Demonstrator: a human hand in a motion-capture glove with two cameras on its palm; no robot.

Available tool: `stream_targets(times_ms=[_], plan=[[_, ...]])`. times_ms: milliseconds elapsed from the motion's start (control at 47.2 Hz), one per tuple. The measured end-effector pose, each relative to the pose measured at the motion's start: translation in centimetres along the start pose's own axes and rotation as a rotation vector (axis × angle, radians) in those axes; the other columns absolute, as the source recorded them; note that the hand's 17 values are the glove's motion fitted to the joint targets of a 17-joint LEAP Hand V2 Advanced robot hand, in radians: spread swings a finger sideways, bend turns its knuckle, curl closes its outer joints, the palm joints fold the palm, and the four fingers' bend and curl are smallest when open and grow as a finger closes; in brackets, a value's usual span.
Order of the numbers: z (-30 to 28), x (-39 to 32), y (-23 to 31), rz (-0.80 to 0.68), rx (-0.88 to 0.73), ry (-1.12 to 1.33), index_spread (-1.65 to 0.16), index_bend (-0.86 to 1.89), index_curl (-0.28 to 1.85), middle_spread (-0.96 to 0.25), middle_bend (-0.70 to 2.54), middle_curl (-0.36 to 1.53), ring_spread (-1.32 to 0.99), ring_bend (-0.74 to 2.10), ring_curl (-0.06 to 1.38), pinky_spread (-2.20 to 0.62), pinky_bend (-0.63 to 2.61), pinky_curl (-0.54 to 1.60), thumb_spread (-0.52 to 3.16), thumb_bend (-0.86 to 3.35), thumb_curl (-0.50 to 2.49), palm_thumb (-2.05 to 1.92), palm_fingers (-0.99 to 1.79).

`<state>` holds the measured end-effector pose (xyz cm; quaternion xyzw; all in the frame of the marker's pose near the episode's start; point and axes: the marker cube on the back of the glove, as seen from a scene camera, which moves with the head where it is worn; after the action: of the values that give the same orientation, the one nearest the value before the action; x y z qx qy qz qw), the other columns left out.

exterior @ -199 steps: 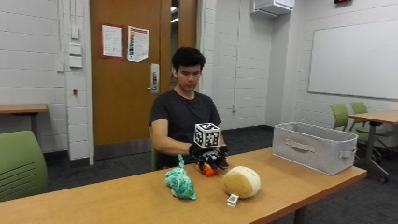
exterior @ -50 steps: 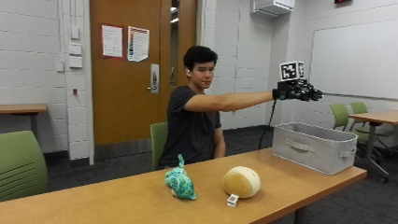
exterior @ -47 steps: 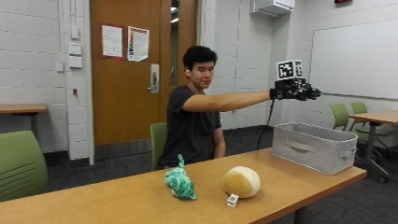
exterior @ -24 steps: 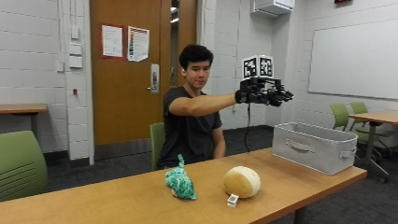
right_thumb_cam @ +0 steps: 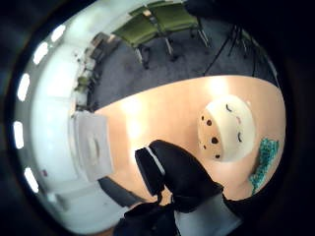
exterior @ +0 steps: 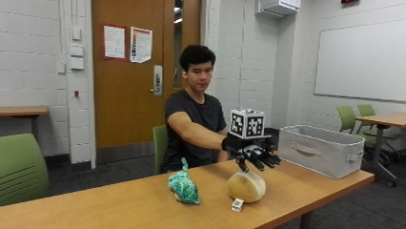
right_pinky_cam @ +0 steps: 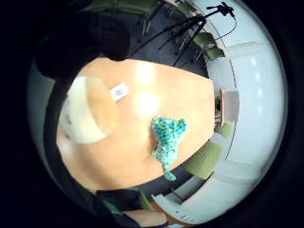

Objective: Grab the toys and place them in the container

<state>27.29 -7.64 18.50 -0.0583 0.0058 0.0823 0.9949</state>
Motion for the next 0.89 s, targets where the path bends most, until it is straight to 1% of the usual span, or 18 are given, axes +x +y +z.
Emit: stream_targets(times_ms=[297,488,573,615,657,679,700,721,763,806,827,848,891], plan=[[9.1,0.6,0.1,0.015,-0.136,0.012,-0.35,0.15,0.37,-0.12,0.13,0.38,-0.15,0.31,0.21,0.00,1.06,0.35,1.05,-0.07,0.19,-0.08,-0.14],[10.8,1.3,1.2,0.032,-0.193,-0.001,-0.35,0.13,0.34,-0.09,0.08,0.31,-0.11,0.26,0.22,0.01,1.17,0.38,1.03,-0.04,0.21,-0.03,-0.16],[11.1,1.8,1.4,0.051,-0.171,-0.026,-0.35,0.12,0.32,-0.07,0.07,0.28,-0.10,0.33,0.24,0.00,1.19,0.38,1.03,-0.03,0.22,-0.01,-0.12],[11.1,1.9,1.5,0.056,-0.162,-0.043,-0.36,0.12,0.32,-0.07,0.10,0.27,-0.13,0.48,0.28,-0.04,1.15,0.37,1.04,-0.01,0.23,0.02,-0.01],[11.1,2.0,1.4,0.060,-0.154,-0.055,-0.37,0.12,0.31,-0.07,0.12,0.27,-0.14,0.56,0.30,-0.06,1.14,0.37,1.05,-0.01,0.24,0.04,0.01],[11.0,2.0,1.4,0.062,-0.149,-0.060,-0.37,0.14,0.31,-0.10,0.19,0.28,-0.18,0.65,0.33,-0.10,1.09,0.35,1.08,0.01,0.25,0.07,0.13],[10.9,2.1,1.4,0.064,-0.145,-0.065,-0.37,0.14,0.30,-0.10,0.19,0.28,-0.20,0.66,0.32,-0.11,1.07,0.34,1.09,0.02,0.25,0.08,0.14],[10.8,2.0,1.5,0.065,-0.141,-0.070,-0.38,0.14,0.30,-0.13,0.24,0.29,-0.23,0.70,0.33,-0.15,1.07,0.34,1.10,0.03,0.25,0.10,0.24],[10.6,2.0,1.6,0.064,-0.134,-0.078,-0.38,0.12,0.28,-0.16,0.26,0.30,-0.26,0.73,0.33,-0.18,1.05,0.32,1.13,0.04,0.26,0.14,0.27],[10.4,1.9,1.8,0.061,-0.126,-0.081,-0.39,0.12,0.28,-0.20,0.32,0.32,-0.31,0.81,0.36,-0.24,1.06,0.33,1.17,0.07,0.27,0.19,0.42],[10.3,1.9,1.8,0.061,-0.120,-0.080,-0.40,0.11,0.27,-0.22,0.37,0.34,-0.34,0.88,0.38,-0.27,1.05,0.32,1.20,0.11,0.29,0.26,0.57],[10.2,1.9,1.9,0.061,-0.113,-0.076,-0.40,0.10,0.26,-0.23,0.37,0.34,-0.36,0.89,0.37,-0.29,1.04,0.31,1.21,0.11,0.29,0.27,0.57],[10.1,1.8,2.0,0.065,-0.099,-0.061,-0.40,0.10,0.25,-0.27,0.45,0.37,-0.39,0.97,0.40,-0.32,1.05,0.32,1.25,0.16,0.31,0.36,0.73]])
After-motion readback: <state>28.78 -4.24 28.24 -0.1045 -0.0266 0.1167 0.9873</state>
